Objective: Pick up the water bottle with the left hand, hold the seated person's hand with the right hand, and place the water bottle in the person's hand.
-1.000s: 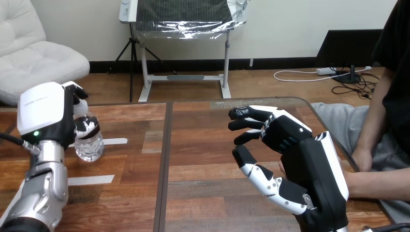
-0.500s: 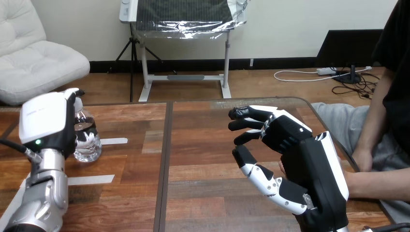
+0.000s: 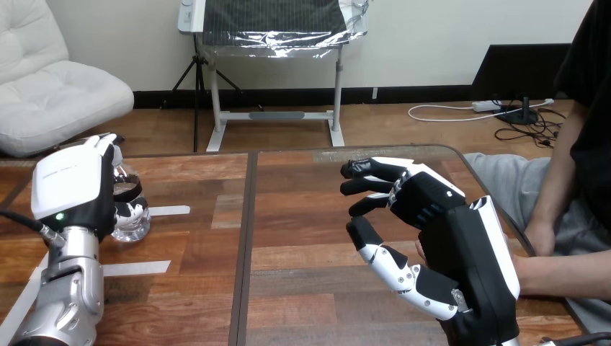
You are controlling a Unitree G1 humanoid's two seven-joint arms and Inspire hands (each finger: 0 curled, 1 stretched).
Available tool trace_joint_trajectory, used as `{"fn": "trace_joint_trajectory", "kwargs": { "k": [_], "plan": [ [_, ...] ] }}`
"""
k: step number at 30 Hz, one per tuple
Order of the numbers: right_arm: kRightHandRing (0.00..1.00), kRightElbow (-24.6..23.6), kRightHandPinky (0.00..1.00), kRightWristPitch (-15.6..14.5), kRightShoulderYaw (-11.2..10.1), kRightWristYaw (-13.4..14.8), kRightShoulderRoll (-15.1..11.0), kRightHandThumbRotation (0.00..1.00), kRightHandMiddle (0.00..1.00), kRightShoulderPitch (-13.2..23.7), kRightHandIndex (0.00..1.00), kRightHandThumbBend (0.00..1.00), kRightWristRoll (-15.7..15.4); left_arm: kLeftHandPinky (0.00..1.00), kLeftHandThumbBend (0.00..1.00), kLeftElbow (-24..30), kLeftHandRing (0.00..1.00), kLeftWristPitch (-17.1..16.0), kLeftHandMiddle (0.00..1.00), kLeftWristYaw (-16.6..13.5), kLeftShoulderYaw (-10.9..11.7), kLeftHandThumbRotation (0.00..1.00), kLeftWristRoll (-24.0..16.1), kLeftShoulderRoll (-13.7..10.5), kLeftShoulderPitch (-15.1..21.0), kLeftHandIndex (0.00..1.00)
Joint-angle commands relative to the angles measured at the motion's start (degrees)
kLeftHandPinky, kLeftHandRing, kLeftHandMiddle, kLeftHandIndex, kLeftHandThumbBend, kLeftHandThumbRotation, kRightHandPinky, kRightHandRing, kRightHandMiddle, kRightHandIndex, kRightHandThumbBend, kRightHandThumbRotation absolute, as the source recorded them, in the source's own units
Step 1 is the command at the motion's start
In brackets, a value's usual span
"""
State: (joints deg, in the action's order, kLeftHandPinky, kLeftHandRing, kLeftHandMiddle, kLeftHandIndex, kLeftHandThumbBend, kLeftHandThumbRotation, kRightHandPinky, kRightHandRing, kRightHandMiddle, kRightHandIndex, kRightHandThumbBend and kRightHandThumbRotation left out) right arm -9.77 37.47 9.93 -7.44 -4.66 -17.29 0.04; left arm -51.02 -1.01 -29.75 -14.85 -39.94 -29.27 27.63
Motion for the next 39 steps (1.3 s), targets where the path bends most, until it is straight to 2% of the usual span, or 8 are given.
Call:
{"fn": "trace_joint_trajectory", "kwargs": {
  "k": [1,19,25,31,35,39],
  "plan": [
    [0.65,-1.8,0.53,0.51,-0.51,0.01,0.52,0.0,0.71,2.77,0.66,0.44,0.44,0.75,0.59,1.01,0.85,-0.17,0.9,-0.15,-0.42,0.14,0.1,-0.45,1.87,0.88],
    [0.65,-1.57,0.53,0.66,-0.55,0.05,0.6,0.0,0.71,3.03,0.66,0.44,0.46,0.72,0.6,0.62,0.81,-0.43,0.86,-0.9,-0.52,0.12,-0.1,-0.46,1.81,0.86],
    [0.66,-1.63,0.53,0.64,-0.61,-0.04,0.44,0.0,0.71,3.05,0.66,0.44,0.47,0.7,0.6,2.1,0.81,0.11,0.86,-0.84,-0.4,0.13,-0.22,-0.46,1.4,0.85],
    [0.66,-1.54,0.53,0.63,-0.59,-0.08,0.47,0.0,0.72,2.97,0.66,0.44,0.75,0.68,0.6,2.26,0.79,-0.13,0.84,-3.0,-0.43,0.14,-0.67,-0.29,1.28,0.84],
    [0.66,-1.55,0.53,0.66,-0.57,-0.12,0.48,0.0,0.72,3.02,0.66,0.44,0.86,0.66,0.62,1.38,0.79,-0.66,0.83,-5.65,-0.67,0.14,-1.22,-0.12,1.48,0.83],
    [0.66,-1.7,0.54,0.51,-0.55,-0.2,0.4,0.0,0.72,2.96,0.66,0.44,0.99,0.68,0.62,0.94,0.81,-0.91,0.85,-6.42,-0.61,0.14,-1.03,0.08,1.62,0.83]
  ]
}}
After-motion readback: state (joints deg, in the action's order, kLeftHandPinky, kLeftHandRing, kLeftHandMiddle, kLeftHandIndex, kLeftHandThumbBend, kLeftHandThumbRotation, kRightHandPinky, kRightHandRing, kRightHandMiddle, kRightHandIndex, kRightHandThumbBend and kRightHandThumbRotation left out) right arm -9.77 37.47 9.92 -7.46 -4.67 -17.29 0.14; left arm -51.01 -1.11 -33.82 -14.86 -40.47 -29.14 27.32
